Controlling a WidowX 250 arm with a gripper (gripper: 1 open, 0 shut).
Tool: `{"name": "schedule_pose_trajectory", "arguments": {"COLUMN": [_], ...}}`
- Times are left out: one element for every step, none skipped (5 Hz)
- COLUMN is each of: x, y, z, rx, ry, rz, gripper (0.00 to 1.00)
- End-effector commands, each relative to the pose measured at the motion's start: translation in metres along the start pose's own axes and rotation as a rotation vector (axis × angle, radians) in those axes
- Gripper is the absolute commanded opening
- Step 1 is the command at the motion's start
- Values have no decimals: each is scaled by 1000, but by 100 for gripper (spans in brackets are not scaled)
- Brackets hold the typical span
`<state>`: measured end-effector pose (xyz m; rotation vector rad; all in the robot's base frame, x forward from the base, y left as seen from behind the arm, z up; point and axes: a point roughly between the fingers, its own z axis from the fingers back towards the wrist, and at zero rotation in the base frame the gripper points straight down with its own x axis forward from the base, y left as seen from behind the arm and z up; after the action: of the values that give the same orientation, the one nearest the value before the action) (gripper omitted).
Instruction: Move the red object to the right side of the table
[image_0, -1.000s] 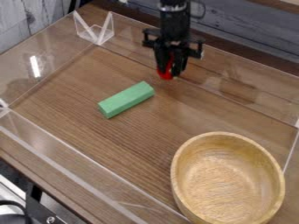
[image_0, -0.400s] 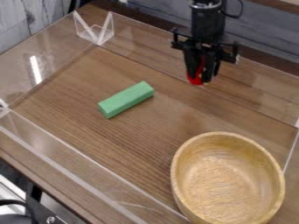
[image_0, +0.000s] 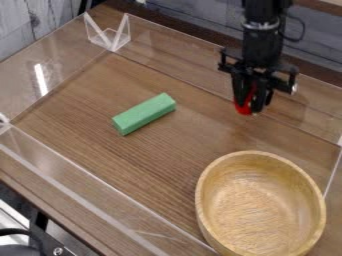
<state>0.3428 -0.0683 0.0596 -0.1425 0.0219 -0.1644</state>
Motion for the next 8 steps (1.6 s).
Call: {"name": "schedule_pose_trajectory", "arguments": {"x": [9, 10, 13, 13, 12, 11, 11, 10], "y": [-6, -5, -4, -4, -4, -4, -3, -3], "z": [0, -19, -26, -27, -26, -26, -27, -27], "rx": [12, 19, 24, 26, 28, 30, 33, 35], "ry": [-26, -9, -1, 5, 11, 16, 21, 25], "rz": [-27, -35, -32, -29, -27, -24, -21, -18], "gripper": [0, 0, 0, 100, 100, 100, 100, 100]}}
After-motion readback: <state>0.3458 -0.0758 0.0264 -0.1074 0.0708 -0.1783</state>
